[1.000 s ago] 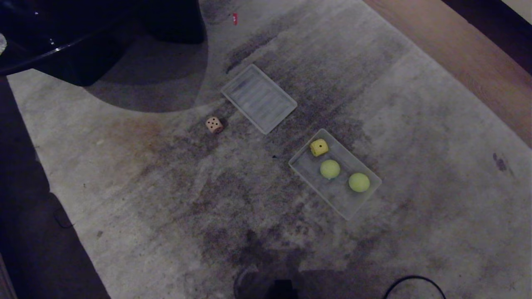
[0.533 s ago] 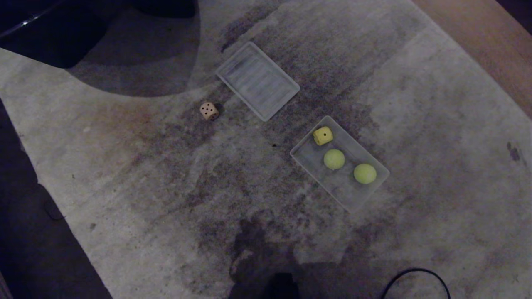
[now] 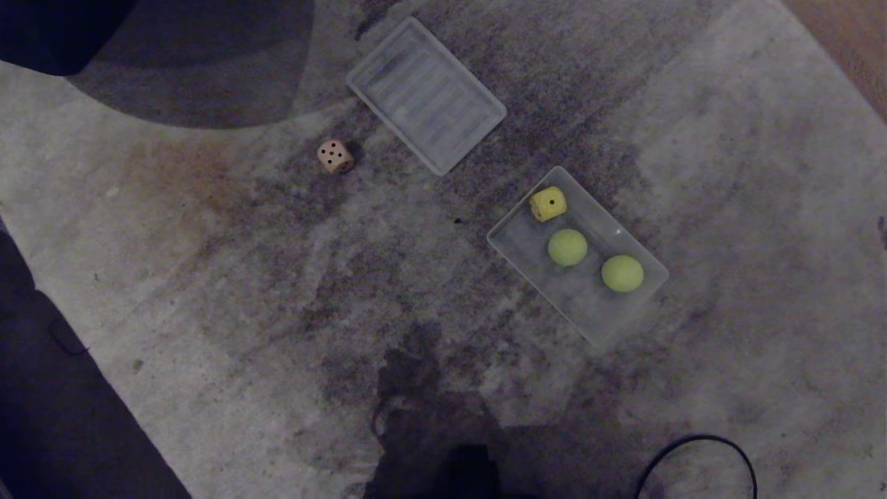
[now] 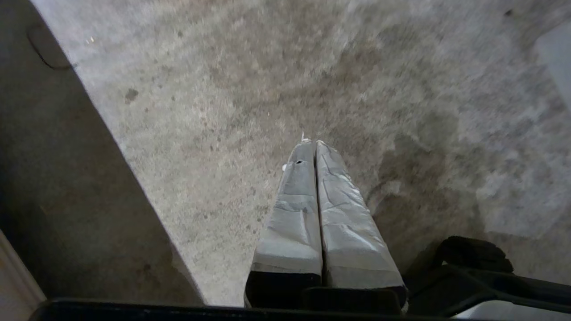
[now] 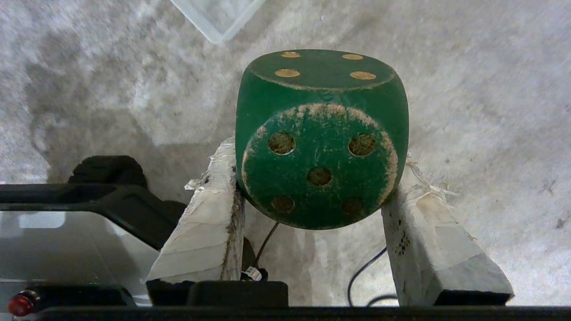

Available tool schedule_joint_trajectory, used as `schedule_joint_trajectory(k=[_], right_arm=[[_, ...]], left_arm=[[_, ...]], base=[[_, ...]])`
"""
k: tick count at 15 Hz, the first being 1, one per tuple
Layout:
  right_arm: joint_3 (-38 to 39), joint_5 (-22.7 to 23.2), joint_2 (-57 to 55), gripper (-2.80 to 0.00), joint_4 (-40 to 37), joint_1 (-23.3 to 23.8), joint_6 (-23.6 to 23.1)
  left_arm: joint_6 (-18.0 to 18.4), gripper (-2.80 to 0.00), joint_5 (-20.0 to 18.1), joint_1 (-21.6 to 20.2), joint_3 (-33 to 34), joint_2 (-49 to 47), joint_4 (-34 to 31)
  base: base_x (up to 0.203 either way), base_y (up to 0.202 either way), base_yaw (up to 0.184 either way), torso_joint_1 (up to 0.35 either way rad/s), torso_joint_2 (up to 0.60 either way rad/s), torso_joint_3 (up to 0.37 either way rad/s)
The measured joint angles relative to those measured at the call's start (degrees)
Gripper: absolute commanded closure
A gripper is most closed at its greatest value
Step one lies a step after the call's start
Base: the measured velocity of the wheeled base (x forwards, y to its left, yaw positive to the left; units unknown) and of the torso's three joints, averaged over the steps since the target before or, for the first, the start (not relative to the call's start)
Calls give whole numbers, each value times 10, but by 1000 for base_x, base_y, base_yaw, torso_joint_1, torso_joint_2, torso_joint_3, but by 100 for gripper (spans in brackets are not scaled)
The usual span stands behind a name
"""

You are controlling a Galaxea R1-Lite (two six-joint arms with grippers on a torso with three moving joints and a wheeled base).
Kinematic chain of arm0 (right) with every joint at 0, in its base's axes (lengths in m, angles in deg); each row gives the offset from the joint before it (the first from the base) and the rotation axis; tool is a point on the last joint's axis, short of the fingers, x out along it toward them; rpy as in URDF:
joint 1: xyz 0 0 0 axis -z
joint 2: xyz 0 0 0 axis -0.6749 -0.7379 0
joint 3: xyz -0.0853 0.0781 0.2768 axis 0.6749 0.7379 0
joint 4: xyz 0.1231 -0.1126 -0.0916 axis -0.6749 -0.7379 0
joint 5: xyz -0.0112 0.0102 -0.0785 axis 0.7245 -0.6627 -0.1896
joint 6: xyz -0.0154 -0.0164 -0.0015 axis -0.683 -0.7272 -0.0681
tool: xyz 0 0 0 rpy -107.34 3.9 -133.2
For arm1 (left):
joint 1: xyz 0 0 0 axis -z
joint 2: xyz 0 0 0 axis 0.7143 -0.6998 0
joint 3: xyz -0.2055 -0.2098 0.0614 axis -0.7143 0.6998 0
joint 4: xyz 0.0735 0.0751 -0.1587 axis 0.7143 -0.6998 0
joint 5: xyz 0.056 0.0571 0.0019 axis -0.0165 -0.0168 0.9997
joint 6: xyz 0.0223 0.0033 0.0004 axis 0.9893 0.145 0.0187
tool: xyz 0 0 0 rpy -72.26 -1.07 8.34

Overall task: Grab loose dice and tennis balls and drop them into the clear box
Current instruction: Put the toys in the box

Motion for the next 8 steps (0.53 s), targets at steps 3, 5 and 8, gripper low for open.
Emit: schedule_joint_trajectory(k=[3, 5, 8], right_arm=[[0, 0, 0, 0, 0, 0, 0], [0, 0, 0, 0, 0, 0, -1], [0, -1, 0, 0, 0, 0, -1]], left_arm=[[0, 0, 0, 0, 0, 0, 0], [1, 0, 0, 0, 0, 0, 0], [1, 0, 0, 0, 0, 0, 0]], base=[[0, 0, 0, 3, 0, -128], [0, 0, 0, 5, -2, -35], [0, 0, 0, 0, 0, 0]])
